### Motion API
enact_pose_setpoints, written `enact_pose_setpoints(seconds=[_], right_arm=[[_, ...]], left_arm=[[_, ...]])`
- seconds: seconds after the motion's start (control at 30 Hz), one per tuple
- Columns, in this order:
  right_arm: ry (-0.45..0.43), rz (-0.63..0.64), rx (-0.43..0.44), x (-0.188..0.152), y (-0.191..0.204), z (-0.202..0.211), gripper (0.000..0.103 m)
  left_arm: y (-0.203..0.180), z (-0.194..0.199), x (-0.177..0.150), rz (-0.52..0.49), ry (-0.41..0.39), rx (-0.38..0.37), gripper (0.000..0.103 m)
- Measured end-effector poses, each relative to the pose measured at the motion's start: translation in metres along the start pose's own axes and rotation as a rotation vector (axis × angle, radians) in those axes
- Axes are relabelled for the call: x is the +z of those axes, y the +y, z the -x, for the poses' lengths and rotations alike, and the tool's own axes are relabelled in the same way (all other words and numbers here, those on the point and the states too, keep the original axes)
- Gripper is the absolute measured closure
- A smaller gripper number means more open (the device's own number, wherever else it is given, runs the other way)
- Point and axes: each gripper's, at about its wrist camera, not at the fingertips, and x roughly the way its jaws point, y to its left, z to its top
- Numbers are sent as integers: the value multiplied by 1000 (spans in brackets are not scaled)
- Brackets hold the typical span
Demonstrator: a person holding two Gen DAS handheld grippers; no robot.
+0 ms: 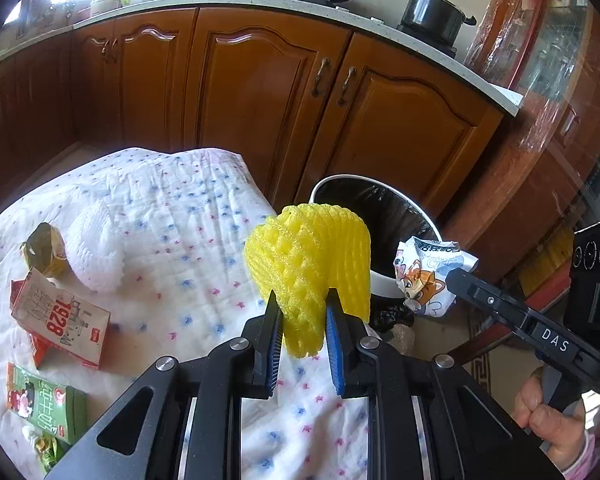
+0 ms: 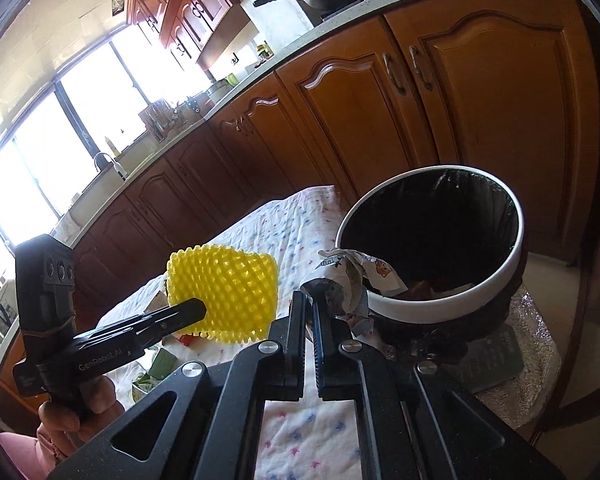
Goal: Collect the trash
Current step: 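Carry the yellow net and silver wrapper over the trash bin, then open both tools to drop the items into the bin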
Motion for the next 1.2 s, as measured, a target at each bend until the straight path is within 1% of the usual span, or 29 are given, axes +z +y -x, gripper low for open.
enact_pose_setpoints(seconds=[0.27,0.53,0.83,1.03,1.1,1.13,1.2], right_arm=[[-13,-15,-22,8,-16,6,100],[-13,-26,-43,24,-36,1,100],[21,-14,-86,45,-58,-15,100],[87,-11,-119,59,-74,-36,99],[104,-11,-137,62,-78,-43,94],[114,-17,-140,63,-80,-46,94],[132,-30,-138,65,-84,-50,91]], left_arm=[[-16,-17,15,-28,5,-8,85],[-34,-44,35,-57,16,2,85],[-55,-90,59,-91,61,20,84],[-64,-123,72,-116,111,38,83],[-69,-132,75,-132,128,55,80],[-71,-136,75,-141,133,66,78],[-72,-143,76,-136,141,72,66]])
